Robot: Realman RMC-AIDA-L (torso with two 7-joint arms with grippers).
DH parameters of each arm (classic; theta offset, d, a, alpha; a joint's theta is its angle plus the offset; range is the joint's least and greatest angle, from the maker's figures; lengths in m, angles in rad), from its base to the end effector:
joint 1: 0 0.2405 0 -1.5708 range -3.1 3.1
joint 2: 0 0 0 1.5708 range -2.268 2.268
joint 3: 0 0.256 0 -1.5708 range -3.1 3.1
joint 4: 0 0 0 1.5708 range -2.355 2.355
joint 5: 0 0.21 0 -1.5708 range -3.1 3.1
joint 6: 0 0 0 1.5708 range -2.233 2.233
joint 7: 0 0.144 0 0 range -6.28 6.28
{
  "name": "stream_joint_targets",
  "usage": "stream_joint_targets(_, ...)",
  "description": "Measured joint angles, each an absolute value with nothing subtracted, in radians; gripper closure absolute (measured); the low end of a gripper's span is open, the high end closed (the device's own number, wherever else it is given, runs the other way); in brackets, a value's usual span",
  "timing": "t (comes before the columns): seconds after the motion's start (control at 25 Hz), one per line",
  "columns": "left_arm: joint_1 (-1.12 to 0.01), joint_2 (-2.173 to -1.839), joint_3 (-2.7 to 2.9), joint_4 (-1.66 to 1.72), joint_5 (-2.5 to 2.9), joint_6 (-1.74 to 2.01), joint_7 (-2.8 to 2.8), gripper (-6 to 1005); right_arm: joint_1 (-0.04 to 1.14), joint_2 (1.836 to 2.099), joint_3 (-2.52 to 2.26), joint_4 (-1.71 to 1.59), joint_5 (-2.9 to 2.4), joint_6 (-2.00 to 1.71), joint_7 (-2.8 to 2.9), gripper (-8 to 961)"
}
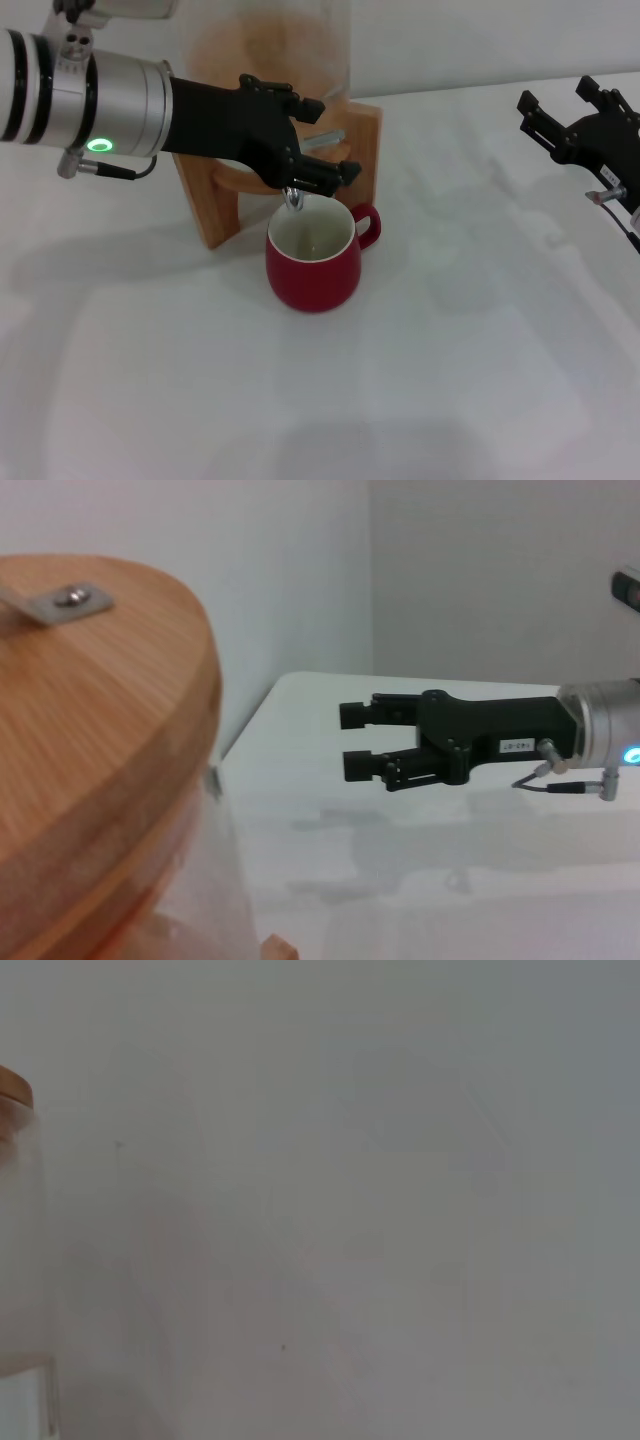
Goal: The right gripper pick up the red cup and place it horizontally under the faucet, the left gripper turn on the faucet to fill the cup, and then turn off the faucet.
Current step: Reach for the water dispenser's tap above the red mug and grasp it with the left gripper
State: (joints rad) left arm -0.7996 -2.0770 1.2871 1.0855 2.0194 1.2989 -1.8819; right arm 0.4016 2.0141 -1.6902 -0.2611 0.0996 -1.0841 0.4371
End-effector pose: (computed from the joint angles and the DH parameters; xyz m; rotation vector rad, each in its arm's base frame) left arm -0.0796 0.3964 -0.0236 -2.9080 -0.1245 -0.2807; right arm 0.3284 0.3503 0.0203 -1.6599 0.5905 0.8143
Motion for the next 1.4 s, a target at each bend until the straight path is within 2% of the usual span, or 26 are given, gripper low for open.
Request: stream_joint_targets(1.4,-0.838,-2.077,1.293,1.053,2.050,1.284,-1.855,119,0.392,2.011,-1.570,-0.259,0.111,-1.067,0.371,94)
